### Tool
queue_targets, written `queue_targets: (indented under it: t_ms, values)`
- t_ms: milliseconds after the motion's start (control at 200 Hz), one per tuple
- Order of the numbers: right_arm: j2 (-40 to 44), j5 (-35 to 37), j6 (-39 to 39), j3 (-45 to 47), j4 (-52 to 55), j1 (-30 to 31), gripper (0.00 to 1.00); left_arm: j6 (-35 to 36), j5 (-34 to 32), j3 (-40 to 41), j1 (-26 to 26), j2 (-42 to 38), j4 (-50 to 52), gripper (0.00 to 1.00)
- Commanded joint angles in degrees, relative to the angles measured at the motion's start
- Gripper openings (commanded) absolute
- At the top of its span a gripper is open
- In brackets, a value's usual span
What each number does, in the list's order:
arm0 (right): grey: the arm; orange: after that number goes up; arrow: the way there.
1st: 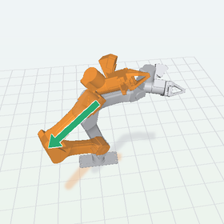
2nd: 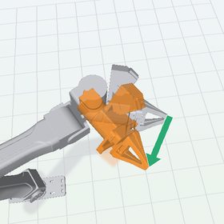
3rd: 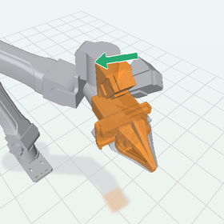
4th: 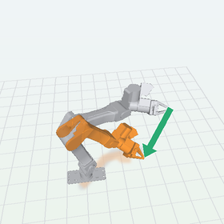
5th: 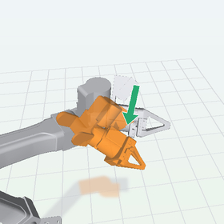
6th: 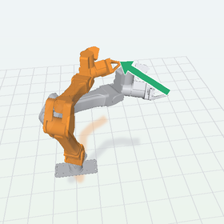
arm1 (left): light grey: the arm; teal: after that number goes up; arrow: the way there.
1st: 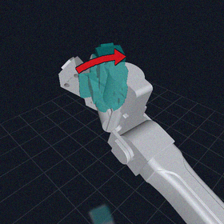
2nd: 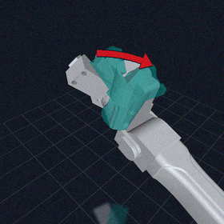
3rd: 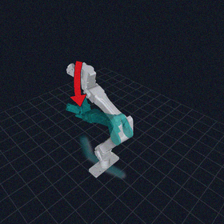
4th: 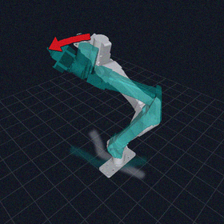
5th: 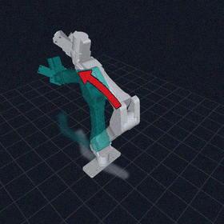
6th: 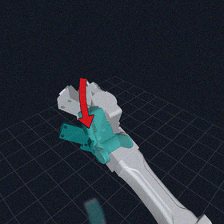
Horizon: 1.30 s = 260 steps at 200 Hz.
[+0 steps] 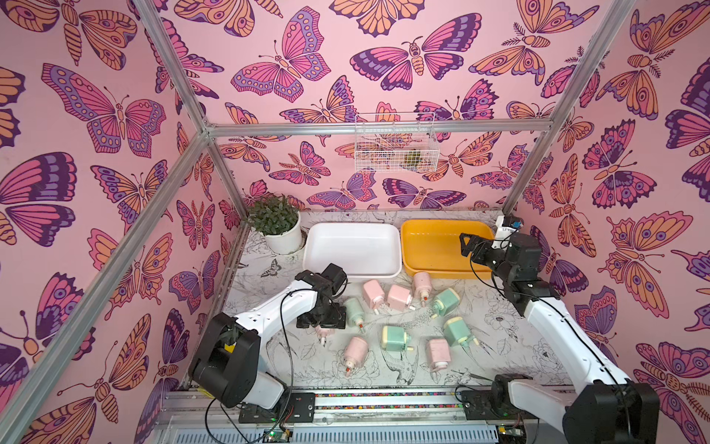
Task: Place the pencil sharpeners by color into the storage box
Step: Pick up the pencil sharpener from the center of the board.
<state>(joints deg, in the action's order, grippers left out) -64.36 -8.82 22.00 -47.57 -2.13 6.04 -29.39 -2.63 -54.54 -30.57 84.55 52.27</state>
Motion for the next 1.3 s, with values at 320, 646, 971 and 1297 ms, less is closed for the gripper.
queue_targets:
  t_ms: [320,646,971,1297]
  values:
    - [0.8,2.2,-0.5,-0.1,0.1,0.4,0.99,-1.0,-0.3,6.6,-0.4,-4.4,-10.4,0.82]
    - [-0.2,1.6,0.4,-0.5,-0.9,0.5,0.99,-1.4,-3.3,5.5,-0.6,-1.5,-7.9,0.63]
    - [-0.8,1.4,1.2,0.0,-2.5,0.6,0.99,-1.6,-4.0,4.1,-1.2,-2.9,-6.2,0.15]
    - [-1.6,-6.6,-2.1,-0.8,-2.8,0.6,0.99,-0.9,-3.0,2.7,-1.3,-4.3,-4.9,0.00]
